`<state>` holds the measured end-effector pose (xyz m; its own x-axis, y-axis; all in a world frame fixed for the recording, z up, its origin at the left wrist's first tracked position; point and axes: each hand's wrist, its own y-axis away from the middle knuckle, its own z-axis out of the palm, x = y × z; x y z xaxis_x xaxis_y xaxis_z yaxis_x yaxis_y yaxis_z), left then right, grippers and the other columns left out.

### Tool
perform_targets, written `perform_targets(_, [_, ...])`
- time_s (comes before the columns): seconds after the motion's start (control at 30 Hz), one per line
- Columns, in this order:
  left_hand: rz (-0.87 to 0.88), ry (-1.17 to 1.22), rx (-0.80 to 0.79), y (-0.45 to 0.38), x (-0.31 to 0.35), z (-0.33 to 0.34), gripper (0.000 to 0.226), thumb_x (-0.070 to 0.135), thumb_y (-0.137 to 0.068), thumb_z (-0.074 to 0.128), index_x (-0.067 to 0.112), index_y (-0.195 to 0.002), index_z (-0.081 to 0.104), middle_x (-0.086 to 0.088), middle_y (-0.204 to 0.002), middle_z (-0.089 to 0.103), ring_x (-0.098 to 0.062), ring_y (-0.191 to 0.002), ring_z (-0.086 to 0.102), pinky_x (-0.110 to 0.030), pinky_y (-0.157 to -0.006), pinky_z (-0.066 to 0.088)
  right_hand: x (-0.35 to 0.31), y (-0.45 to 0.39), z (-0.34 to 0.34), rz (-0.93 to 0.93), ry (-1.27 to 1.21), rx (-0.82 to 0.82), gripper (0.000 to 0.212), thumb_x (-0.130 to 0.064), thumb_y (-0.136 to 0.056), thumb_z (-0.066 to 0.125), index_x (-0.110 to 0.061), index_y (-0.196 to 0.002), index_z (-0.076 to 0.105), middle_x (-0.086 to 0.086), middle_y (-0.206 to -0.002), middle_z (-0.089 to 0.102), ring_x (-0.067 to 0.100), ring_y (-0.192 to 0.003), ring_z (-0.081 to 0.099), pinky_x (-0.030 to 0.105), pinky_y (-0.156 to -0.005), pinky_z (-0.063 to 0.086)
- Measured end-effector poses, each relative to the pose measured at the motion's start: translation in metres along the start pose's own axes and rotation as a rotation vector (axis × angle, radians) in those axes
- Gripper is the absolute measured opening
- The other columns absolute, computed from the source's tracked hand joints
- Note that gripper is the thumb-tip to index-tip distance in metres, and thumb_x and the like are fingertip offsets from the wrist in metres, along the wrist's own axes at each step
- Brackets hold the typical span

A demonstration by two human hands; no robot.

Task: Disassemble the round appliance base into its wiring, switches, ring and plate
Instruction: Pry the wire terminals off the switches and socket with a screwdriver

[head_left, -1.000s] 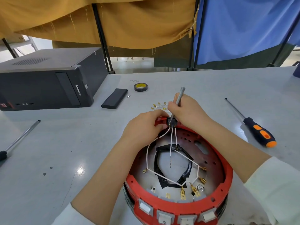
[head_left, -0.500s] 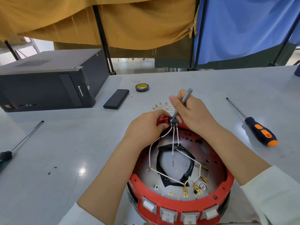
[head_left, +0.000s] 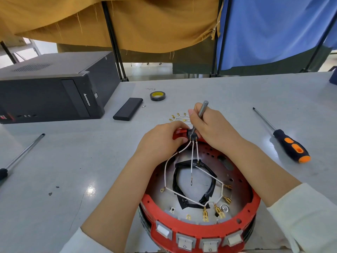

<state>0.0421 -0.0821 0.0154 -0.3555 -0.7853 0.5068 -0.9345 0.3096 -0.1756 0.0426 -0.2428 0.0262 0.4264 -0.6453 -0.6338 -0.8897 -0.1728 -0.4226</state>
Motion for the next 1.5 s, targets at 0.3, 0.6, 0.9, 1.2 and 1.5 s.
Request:
perform_targets(0.3, [0.001,0.001,-0.004,0.001,-0.001,0.001,0.031,0.035,-0.088,0.058,0.044,-0.117,0.054,0.014,-0.116,0.062,-0.012,-0.11,0.055,-0.035,-0.087,0.047,-0.002,-0.005,0.004,-0.028,0.128,-0.037,0.035,-0.035,-0.1,0.033,-0.028,-0.067,0.029,-0.005,-0.058,0.042,0.01,-0.053,0.042,0.026,-0.051,0.029])
perform_targets(0.6, [-0.021,0.004,0.0,-0.001,0.0,0.002,0.028,0.038,-0.086,0.06,0.043,-0.113,0.055,0.012,-0.114,0.062,-0.014,-0.105,0.055,-0.031,-0.08,0.044,0.003,-0.028,0.011,0.151,0.167,-0.075,0.037,-0.032,-0.1,0.032,-0.023,-0.064,0.034,-0.002,-0.064,0.044,0.012,-0.058,0.041,0.03,-0.051,0.027])
perform_targets(0.9, [-0.019,-0.017,0.007,-0.001,0.001,0.002,0.024,0.039,-0.087,0.059,0.043,-0.11,0.054,0.013,-0.112,0.062,-0.015,-0.104,0.056,-0.031,-0.078,0.043,-0.003,-0.011,0.002,0.085,-0.028,0.013,0.037,-0.036,-0.099,0.035,-0.019,-0.067,0.035,-0.001,-0.056,0.049,0.015,-0.053,0.049,0.035,-0.059,0.042])
perform_targets(1.2, [-0.01,-0.008,-0.004,-0.003,0.001,0.002,0.029,0.036,-0.091,0.053,0.049,-0.117,0.054,0.016,-0.116,0.062,-0.011,-0.11,0.055,-0.028,-0.078,0.041,0.004,0.007,-0.001,0.061,-0.028,0.07,0.034,-0.031,-0.093,0.051,-0.02,-0.062,0.042,-0.008,-0.043,0.054,-0.002,-0.047,0.051,0.008,-0.053,0.036])
perform_targets(1.5, [0.0,0.011,-0.016,-0.003,-0.002,0.002,0.028,0.038,-0.09,0.054,0.049,-0.116,0.054,0.02,-0.117,0.061,-0.005,-0.114,0.053,-0.029,-0.084,0.042,0.004,0.009,0.002,0.048,-0.005,0.07,0.034,-0.034,-0.096,0.044,-0.018,-0.067,0.036,0.002,-0.054,0.058,0.005,-0.051,0.051,0.015,-0.052,0.037])
